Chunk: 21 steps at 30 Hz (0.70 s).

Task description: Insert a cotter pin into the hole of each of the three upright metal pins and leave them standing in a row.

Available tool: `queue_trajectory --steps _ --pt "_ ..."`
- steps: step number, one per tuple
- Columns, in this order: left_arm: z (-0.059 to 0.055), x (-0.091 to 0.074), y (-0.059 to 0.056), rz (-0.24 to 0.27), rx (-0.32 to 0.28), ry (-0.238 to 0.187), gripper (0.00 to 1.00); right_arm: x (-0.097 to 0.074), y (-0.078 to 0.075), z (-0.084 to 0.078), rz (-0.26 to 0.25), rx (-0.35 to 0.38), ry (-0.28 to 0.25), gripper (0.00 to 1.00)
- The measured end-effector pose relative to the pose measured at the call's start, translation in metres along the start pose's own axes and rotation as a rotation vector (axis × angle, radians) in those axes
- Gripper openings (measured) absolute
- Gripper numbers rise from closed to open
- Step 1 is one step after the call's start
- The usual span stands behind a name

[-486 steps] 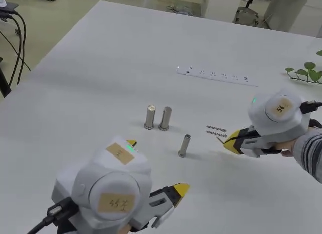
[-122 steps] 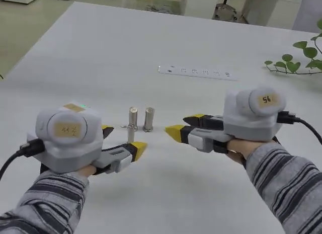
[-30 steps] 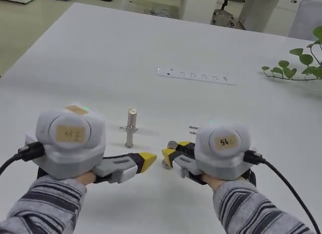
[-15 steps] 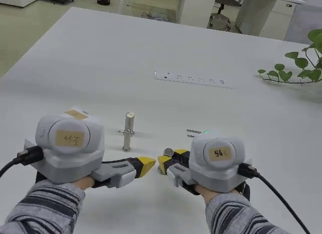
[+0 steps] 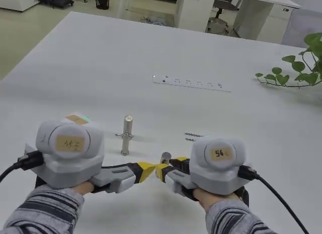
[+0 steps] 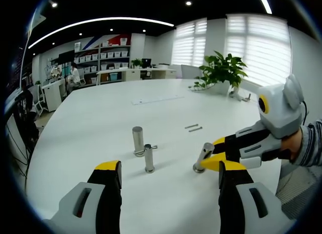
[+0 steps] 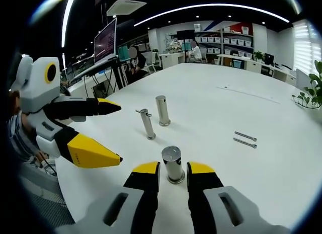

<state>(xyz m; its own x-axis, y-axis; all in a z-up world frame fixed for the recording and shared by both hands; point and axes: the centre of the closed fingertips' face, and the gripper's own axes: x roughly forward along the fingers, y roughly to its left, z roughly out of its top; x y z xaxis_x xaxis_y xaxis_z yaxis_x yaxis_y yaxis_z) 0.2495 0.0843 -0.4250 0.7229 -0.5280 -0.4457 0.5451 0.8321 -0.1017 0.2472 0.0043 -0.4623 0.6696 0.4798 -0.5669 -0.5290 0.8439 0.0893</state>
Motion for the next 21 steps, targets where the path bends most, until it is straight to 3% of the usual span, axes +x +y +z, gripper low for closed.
queue_trajectory --steps 11,21 --pt "0.004 -0.001 -0.002 -0.005 -0.009 -0.017 0.82 -0.015 -0.017 -0.01 0.073 -0.054 0.082 0.25" --pt "0.005 -0.002 -0.004 -0.009 -0.007 -0.016 0.85 -0.02 -0.06 -0.001 0.079 -0.148 0.128 0.25"
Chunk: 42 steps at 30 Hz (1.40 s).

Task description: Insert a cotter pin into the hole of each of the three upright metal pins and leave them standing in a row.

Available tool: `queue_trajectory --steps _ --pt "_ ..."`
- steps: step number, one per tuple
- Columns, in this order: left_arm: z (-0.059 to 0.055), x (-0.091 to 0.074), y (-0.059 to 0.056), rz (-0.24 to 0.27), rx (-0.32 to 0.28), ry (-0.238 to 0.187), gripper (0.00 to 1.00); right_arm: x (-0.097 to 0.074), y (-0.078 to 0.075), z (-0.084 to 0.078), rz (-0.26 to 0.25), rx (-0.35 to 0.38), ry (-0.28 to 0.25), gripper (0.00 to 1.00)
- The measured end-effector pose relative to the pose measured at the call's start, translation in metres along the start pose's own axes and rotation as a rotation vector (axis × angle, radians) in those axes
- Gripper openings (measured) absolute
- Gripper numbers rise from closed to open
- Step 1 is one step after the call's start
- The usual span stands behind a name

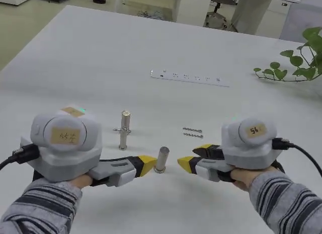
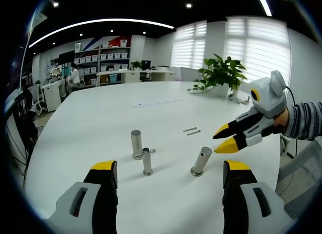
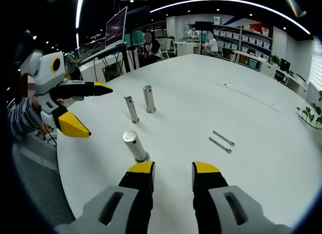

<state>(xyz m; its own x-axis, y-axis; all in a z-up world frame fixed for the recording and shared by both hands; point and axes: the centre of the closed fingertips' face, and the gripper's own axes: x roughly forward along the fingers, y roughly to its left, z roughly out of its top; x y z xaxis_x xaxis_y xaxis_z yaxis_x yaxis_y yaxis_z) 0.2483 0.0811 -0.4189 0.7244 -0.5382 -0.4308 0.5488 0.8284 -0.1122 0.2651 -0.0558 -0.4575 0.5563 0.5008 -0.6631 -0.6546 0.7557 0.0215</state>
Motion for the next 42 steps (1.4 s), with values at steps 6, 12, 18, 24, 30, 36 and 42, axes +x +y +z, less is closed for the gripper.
queue_trajectory --steps 6,12,18,24,30,36,42 --pt "-0.001 -0.001 -0.001 -0.005 0.004 0.006 0.86 -0.001 -0.027 0.005 0.006 -0.078 0.04 0.23" --pt "-0.002 0.0 -0.002 -0.007 0.007 0.01 0.86 0.003 -0.039 0.008 0.028 -0.131 0.09 0.22" --pt "-0.003 0.0 -0.003 -0.013 0.008 0.017 0.85 0.011 -0.046 0.007 0.058 -0.189 0.153 0.21" --pt "-0.005 0.0 -0.004 -0.02 0.013 0.024 0.85 0.021 -0.053 0.008 0.084 -0.253 0.206 0.17" --pt "-0.006 0.0 -0.004 -0.02 0.013 0.029 0.84 0.03 -0.062 0.005 0.101 -0.325 0.266 0.15" --pt "-0.008 0.0 -0.003 -0.019 0.008 0.036 0.84 0.038 -0.07 0.006 0.111 -0.36 0.312 0.13" --pt "-0.009 0.001 -0.003 -0.017 0.012 0.041 0.82 0.044 -0.074 0.003 0.132 -0.398 0.355 0.11"
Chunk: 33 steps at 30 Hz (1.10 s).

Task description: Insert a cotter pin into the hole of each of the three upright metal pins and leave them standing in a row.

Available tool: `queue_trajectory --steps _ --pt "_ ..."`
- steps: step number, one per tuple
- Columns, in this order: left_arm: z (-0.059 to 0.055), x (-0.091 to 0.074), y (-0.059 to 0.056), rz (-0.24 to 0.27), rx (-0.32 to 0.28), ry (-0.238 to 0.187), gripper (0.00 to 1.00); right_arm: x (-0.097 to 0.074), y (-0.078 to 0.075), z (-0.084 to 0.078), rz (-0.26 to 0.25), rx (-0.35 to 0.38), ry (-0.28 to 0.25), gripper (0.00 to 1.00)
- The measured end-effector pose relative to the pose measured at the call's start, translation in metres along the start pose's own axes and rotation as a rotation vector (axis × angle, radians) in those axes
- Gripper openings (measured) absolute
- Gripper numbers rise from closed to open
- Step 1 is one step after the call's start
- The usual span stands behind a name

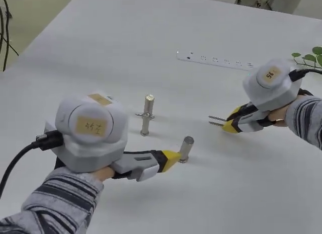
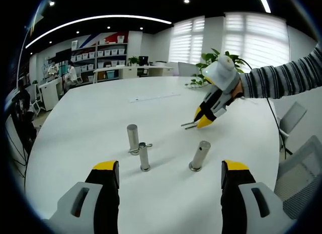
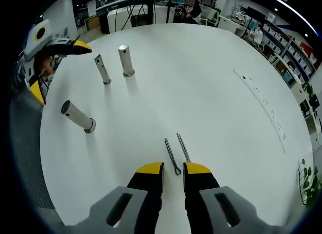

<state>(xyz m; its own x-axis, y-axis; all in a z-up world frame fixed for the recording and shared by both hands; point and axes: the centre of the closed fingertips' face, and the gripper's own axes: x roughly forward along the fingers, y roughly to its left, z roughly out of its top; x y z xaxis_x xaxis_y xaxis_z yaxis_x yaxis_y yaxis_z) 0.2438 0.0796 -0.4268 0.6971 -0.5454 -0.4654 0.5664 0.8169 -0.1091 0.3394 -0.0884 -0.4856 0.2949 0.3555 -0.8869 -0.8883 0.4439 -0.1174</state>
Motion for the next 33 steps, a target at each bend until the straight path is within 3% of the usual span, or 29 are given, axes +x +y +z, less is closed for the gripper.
queue_trajectory --steps 18,27,33 --pt "-0.002 0.001 0.0 -0.004 0.0 0.007 0.81 0.008 0.001 -0.005 0.076 -0.09 0.089 0.0" --pt "0.0 0.001 0.0 -0.003 0.003 0.002 0.8 0.007 0.0 -0.007 0.057 -0.129 0.079 0.0" --pt "0.001 0.0 -0.002 -0.008 0.011 0.0 0.8 -0.004 -0.001 -0.01 0.023 -0.13 0.061 0.0"
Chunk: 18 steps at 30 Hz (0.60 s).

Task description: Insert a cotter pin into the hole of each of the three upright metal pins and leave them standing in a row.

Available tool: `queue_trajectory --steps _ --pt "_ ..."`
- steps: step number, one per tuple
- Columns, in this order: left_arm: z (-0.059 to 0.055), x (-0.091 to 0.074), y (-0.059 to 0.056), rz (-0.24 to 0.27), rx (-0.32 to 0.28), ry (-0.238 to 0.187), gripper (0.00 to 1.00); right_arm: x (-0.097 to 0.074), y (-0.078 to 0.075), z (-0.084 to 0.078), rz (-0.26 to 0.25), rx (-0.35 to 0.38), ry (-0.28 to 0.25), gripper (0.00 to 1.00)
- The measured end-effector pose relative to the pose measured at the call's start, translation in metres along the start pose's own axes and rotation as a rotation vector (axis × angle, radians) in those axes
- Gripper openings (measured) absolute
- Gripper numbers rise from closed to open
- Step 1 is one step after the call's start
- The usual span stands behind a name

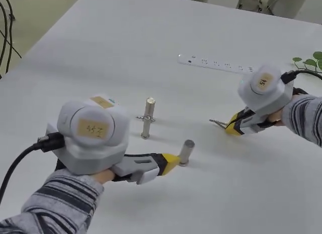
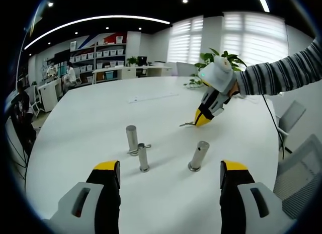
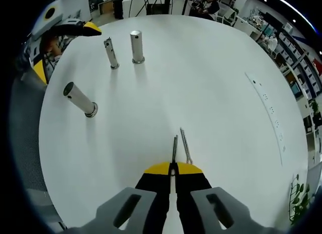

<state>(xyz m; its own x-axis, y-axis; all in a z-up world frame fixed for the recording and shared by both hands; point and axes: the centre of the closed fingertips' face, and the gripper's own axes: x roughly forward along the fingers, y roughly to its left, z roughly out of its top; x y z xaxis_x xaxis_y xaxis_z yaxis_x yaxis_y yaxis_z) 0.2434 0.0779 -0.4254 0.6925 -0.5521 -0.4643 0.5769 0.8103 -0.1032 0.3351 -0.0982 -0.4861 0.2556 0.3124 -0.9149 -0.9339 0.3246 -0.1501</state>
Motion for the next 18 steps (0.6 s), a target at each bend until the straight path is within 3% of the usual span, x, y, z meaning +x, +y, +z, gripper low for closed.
queue_trajectory --steps 8,18 --pt "0.003 0.001 -0.012 -0.038 0.021 -0.002 0.78 -0.02 0.009 -0.001 -0.032 -0.012 -0.038 0.0" --pt "0.006 0.004 -0.036 -0.125 0.021 -0.014 0.7 -0.041 0.036 0.001 -0.057 -0.075 -0.076 0.0"
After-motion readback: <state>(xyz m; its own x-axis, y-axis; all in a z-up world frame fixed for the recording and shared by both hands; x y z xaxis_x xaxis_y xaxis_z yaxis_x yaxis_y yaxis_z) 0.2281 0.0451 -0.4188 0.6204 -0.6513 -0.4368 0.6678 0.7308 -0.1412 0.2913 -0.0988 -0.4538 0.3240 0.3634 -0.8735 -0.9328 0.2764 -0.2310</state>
